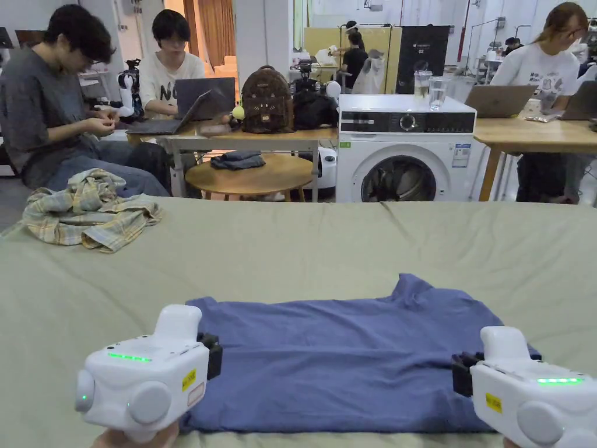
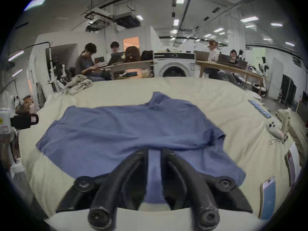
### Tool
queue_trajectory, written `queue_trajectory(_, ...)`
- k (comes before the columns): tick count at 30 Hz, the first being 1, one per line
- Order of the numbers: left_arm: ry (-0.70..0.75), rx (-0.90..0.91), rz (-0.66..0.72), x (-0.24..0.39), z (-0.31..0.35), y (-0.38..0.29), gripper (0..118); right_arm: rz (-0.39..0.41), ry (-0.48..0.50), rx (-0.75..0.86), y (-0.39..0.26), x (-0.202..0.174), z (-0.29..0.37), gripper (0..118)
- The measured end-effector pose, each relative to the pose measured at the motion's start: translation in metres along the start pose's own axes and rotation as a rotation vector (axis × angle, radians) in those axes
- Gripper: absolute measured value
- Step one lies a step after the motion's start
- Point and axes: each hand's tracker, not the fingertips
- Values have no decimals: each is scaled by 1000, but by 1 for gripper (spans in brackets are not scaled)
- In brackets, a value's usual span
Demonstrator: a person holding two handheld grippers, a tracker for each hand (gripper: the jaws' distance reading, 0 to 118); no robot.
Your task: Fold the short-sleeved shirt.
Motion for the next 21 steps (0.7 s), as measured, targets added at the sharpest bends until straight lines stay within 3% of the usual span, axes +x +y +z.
queue_trajectory(2, -22, 4, 35, 7, 23, 21, 0, 44, -47, -4, -9, -6, 4, 0)
queue_trajectory(3, -46, -2, 90, 17, 44, 57, 0, 38, -35, 2, -13, -6, 6, 0)
queue_trajectory(8, -19, 2, 125, -12, 37, 77, 0, 22, -30, -7, -10, -1, 19, 0)
queue_trajectory(10, -48, -10, 231, -26, 67, 150, 0, 19, -23, 5, -8, 6, 28, 0)
queue_trajectory(11, -76, -6, 310, -38, 91, 207, 3, 12, -19, 13, -7, 9, 31, 0)
queue_trajectory(12, -104, -1, 401, -57, 116, 271, 24, -7, -3, 19, -7, 13, 37, 0)
queue_trajectory(13, -102, -1, 458, -75, 117, 308, 35, -38, 13, 27, -6, 16, 39, 0)
queue_trajectory(14, -61, -9, 497, -97, 87, 328, 39, -66, 18, 33, -7, 20, 41, 0)
queue_trajectory(16, 11, -47, 502, -118, 30, 312, 39, -102, 33, 33, -7, 26, 43, 0)
queue_trajectory(20, -56, -107, 483, -93, 58, 286, 39, -107, 37, 30, -4, 30, 48, 0)
queue_trajectory(21, -52, -137, 442, -76, 49, 250, 39, -107, 37, 29, -4, 32, 49, 0)
